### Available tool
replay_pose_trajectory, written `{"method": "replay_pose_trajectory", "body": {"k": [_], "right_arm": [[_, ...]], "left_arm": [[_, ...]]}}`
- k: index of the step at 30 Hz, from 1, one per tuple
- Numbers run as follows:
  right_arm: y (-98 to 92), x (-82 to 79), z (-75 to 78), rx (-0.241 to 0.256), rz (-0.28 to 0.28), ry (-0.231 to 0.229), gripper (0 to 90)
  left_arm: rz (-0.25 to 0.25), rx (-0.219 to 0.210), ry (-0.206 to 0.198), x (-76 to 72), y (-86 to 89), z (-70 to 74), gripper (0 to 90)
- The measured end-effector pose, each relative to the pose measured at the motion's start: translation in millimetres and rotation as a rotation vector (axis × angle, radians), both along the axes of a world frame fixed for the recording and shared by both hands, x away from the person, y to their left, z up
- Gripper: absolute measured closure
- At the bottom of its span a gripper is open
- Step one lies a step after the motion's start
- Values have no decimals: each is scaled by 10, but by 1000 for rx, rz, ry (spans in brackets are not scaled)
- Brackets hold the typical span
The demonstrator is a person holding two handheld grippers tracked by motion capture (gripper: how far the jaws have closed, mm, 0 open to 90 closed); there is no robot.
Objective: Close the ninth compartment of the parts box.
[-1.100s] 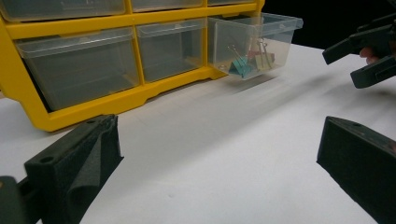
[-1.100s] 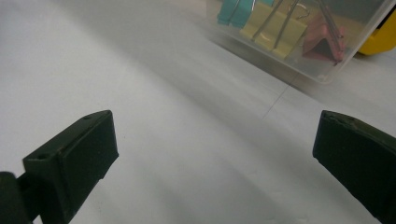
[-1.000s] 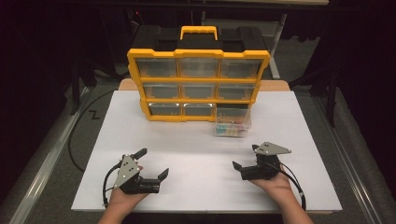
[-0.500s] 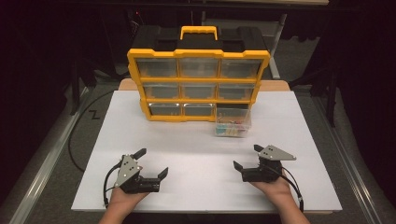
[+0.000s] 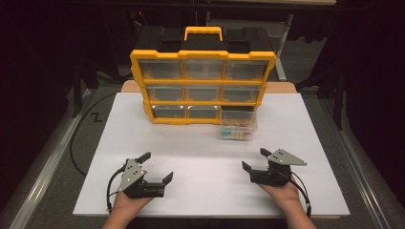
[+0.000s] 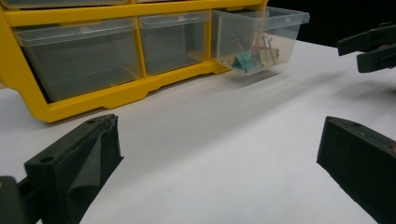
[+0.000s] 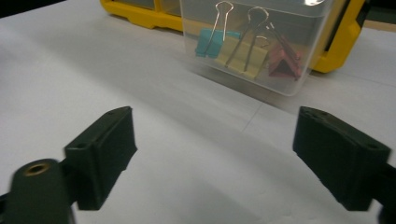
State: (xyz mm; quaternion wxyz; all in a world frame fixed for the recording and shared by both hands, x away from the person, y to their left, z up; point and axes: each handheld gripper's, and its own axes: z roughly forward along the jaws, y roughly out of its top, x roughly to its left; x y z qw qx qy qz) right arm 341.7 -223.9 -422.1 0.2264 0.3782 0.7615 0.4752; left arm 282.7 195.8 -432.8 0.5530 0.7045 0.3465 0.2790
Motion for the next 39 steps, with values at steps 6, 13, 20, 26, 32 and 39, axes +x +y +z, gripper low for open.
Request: {"method": "replay_pose_trajectory", "body": {"k": [6,13,20,26,32,39], "right_arm": [[-54,-40,-7,1,-16,-26,321],[-109,-67,-5,24,-24,-28,510],[-128,-50,-21,21,-35,-15,687],[-126,-60,-23,24,-36,-18,816],[-119,-58,-15,22,-41,-33,900],[-95,-15,-50,20,-47,-25,900]], "left_arm": [[17,-13,-15,-11,0,51,3],[16,-7,-12,-5,-4,40,3],[9,-3,-7,5,-9,30,2],[8,-4,-8,3,-2,32,3],[4,-4,-8,9,-9,27,3],[10,-17,-8,22,-5,35,3]]}}
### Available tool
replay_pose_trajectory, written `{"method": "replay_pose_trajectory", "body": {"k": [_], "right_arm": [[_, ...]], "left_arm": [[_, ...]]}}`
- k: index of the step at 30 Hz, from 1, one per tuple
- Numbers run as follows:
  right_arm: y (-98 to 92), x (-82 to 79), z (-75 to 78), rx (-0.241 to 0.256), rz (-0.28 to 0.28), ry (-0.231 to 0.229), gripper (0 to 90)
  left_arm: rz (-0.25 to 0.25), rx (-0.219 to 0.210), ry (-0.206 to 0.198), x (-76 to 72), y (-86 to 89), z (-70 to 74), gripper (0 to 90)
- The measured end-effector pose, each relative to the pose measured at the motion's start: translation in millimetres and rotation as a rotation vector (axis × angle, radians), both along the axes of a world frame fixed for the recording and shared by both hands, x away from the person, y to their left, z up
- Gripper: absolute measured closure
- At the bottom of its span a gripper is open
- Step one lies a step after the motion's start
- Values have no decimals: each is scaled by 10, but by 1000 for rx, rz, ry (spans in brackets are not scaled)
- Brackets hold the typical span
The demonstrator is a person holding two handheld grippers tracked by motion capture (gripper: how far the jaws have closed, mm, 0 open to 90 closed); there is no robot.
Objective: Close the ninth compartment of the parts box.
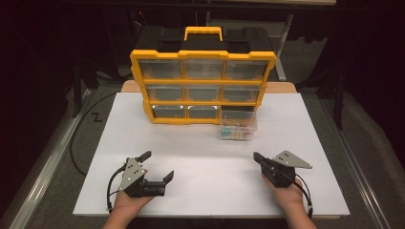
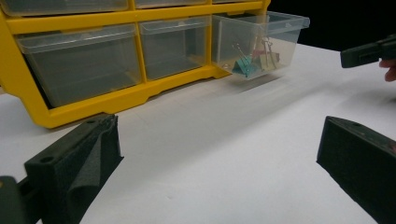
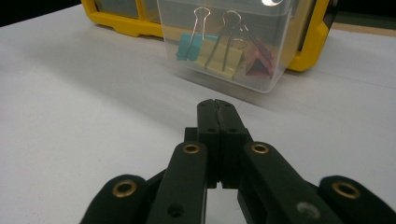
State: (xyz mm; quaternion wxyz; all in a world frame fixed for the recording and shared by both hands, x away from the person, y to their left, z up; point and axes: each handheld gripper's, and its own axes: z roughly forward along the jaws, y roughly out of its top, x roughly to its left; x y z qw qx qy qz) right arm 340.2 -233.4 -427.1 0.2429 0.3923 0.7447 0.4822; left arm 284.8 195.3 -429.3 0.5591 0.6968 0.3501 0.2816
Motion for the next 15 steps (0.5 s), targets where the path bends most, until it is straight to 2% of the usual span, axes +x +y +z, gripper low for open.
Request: {"method": "replay_pose_trajectory", "body": {"k": [15], "right_arm": [[60,171,12,25,-11,-6,900]], "left_arm": [[-21,-1,-5,52,-28,-5,3]]}}
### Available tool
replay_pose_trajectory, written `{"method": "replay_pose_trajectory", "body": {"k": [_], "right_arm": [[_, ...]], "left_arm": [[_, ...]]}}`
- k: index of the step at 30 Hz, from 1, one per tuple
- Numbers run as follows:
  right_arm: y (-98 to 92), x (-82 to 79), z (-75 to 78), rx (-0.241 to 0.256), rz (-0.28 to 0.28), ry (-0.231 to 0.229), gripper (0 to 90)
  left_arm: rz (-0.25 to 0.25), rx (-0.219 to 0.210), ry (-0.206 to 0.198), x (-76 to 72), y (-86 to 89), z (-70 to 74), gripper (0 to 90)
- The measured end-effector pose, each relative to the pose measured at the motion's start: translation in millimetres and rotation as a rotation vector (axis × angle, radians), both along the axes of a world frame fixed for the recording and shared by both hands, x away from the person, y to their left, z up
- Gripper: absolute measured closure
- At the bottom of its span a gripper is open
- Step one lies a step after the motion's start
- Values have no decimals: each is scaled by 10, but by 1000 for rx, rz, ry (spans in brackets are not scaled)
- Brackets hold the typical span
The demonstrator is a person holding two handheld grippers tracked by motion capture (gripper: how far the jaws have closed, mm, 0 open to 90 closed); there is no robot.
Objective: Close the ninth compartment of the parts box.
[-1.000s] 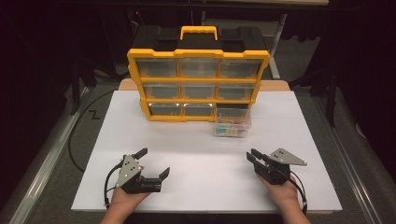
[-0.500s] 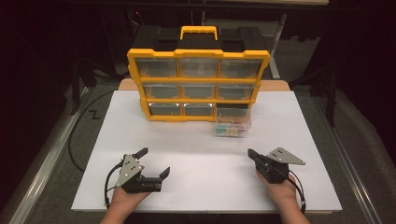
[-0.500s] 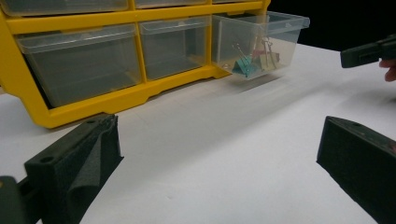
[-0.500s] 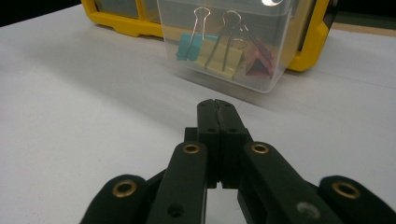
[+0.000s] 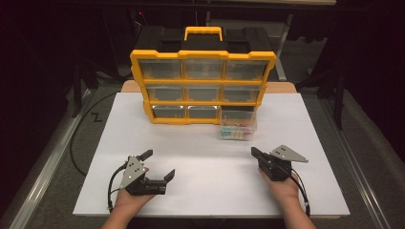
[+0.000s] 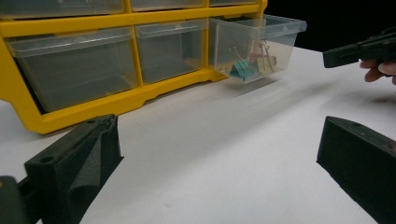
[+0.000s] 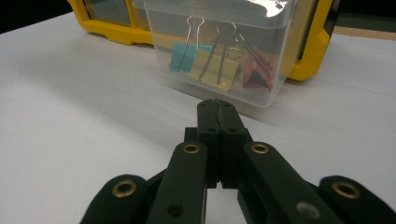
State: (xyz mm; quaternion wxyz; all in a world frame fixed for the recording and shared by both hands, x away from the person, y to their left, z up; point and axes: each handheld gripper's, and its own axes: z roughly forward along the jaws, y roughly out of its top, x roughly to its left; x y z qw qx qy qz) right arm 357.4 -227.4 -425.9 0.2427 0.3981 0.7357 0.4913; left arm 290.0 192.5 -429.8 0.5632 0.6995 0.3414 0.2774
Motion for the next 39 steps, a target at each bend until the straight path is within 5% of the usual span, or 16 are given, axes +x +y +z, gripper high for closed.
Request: {"method": "replay_pose_trajectory", "body": {"k": [18,39], "right_arm": [[161,212,66,24,4,-11,900],[319,482,131,-8,-21,-14,900]], "left_arm": [[-1,11,-12,-68,14,16,2],[-5,1,-13,-67,52,23,2]]}}
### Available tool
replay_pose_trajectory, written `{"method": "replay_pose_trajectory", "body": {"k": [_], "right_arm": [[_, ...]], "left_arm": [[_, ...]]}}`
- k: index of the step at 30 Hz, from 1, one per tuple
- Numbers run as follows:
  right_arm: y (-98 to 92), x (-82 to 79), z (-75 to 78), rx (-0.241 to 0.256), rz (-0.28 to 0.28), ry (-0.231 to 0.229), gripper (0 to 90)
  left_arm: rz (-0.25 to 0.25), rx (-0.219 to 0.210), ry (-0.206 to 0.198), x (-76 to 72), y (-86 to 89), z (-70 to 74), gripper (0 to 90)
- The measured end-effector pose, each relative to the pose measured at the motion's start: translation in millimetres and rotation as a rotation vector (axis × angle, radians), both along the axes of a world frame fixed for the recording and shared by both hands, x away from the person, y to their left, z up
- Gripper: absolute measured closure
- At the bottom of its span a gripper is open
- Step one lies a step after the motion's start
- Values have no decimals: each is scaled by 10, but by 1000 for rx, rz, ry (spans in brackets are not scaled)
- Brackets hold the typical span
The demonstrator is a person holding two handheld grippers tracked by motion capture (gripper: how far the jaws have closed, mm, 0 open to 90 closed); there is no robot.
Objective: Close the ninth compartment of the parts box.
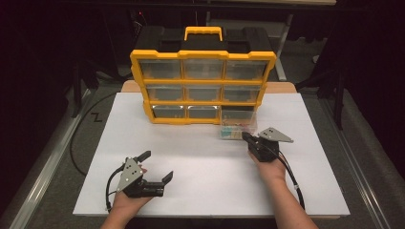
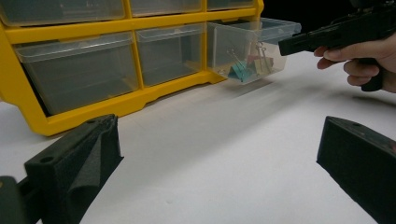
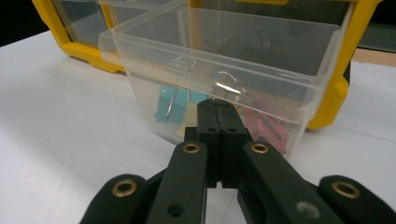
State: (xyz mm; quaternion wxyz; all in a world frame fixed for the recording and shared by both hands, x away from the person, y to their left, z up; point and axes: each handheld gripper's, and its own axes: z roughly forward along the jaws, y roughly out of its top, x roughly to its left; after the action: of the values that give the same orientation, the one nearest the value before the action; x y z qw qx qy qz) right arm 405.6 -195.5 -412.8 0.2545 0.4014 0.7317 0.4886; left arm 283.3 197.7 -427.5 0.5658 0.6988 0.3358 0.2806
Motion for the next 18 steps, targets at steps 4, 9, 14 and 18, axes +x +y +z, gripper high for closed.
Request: {"method": "replay_pose_trajectory", "body": {"k": [4,9,14,18], "right_arm": [[40,6,41,0,3,-10,900],[48,12,55,-3,1,-11,900],[42,38,62,-7,-7,-6,900],[39,63,61,-8,-12,-7,900]], "left_arm": [[0,-4,-2,-3,4,2,2],[-2,-4,-1,-2,3,1,2],[-2,-5,0,-2,2,1,2],[-4,-5,0,-3,3,0,2]]}}
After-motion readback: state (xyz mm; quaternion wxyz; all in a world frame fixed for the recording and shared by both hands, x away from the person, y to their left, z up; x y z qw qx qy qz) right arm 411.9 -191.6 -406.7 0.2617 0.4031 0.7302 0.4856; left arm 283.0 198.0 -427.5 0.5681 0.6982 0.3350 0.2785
